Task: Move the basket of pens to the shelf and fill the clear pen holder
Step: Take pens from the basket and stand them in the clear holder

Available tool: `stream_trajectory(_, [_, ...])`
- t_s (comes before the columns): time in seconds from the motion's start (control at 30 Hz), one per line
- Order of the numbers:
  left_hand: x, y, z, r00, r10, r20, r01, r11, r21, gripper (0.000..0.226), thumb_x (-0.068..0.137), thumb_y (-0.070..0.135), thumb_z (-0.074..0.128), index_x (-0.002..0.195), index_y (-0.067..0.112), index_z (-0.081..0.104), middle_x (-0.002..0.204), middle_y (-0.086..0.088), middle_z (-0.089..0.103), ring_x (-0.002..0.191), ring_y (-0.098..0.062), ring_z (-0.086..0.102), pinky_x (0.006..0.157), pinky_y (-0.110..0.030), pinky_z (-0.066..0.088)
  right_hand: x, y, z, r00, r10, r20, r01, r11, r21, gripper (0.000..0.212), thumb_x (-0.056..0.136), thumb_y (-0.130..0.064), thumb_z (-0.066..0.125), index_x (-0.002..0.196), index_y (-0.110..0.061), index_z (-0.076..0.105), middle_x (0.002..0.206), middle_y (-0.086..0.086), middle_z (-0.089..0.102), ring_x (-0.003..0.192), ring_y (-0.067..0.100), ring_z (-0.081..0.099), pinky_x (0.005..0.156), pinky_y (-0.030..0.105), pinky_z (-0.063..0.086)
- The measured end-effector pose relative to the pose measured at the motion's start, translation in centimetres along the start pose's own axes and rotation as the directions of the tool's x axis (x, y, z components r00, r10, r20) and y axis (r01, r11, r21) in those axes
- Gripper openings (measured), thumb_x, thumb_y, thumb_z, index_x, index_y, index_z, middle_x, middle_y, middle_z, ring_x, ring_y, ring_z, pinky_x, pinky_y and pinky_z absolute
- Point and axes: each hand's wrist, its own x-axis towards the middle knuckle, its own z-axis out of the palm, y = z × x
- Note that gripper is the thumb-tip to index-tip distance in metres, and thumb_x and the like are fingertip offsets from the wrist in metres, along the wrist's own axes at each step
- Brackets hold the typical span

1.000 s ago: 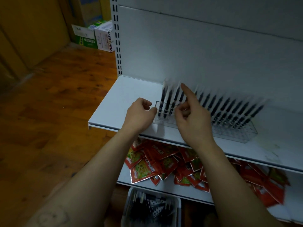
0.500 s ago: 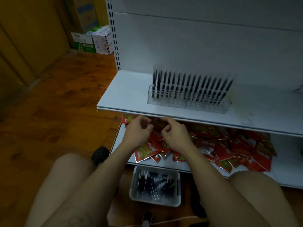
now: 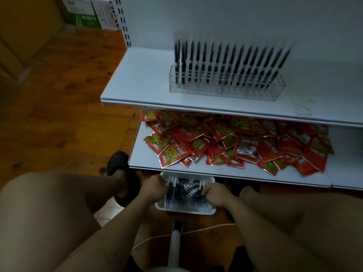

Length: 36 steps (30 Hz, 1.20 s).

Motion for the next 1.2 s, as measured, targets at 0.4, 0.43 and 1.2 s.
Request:
stream_trajectory(0.4, [5.0, -3.2, 6.2, 0.954, -0.207, 0.215, 0.248, 0.951, -0.186, 0.018, 0.091, 0.013, 0.06, 0.104, 0.002, 0.068, 0.096, -0.013, 0.067, 0.077, -0.016, 0.059, 0.067, -0.023, 0.047, 9.8, 2.4, 6.5, 0.96, 0.263, 0.098, -0.279, 0.934, 0.224, 0.057, 0.088, -0.011, 0.051, 0.144, -0.019, 0.039, 0.12, 0.017, 0.059, 0.087, 0.027, 0.054, 0.066, 0.032, 0.045])
stream_trajectory(0.43, [5.2, -4.1, 6.9, 0.941, -0.255, 0.222, 0.301, 0.931, -0.207, 0.022, 0.09, 0.013, 0.061, 0.108, 0.001, 0.067, 0.102, -0.014, 0.068, 0.085, -0.021, 0.063, 0.073, -0.023, 0.049, 10.5, 2.7, 6.8, 0.952, 0.285, 0.113, -0.304, 0.923, 0.235, 0.062, 0.089, -0.011, 0.052, 0.147, -0.022, 0.034, 0.125, 0.017, 0.058, 0.085, 0.025, 0.053, 0.064, 0.031, 0.044])
stream_trajectory(1.2, [4.1, 1.7, 2.8, 0.991, -0.115, 0.075, 0.135, 0.905, -0.404, 0.026, 0.09, 0.02, 0.057, 0.065, 0.013, 0.061, 0.068, -0.01, 0.061, 0.062, -0.018, 0.056, 0.056, -0.023, 0.043, 5.2, -1.3, 2.8, 0.846, 0.148, -0.512, 0.022, 0.95, 0.312, 0.023, 0.097, -0.015, 0.053, 0.112, -0.017, 0.07, 0.1, 0.012, 0.071, 0.093, 0.033, 0.063, 0.077, 0.034, 0.051])
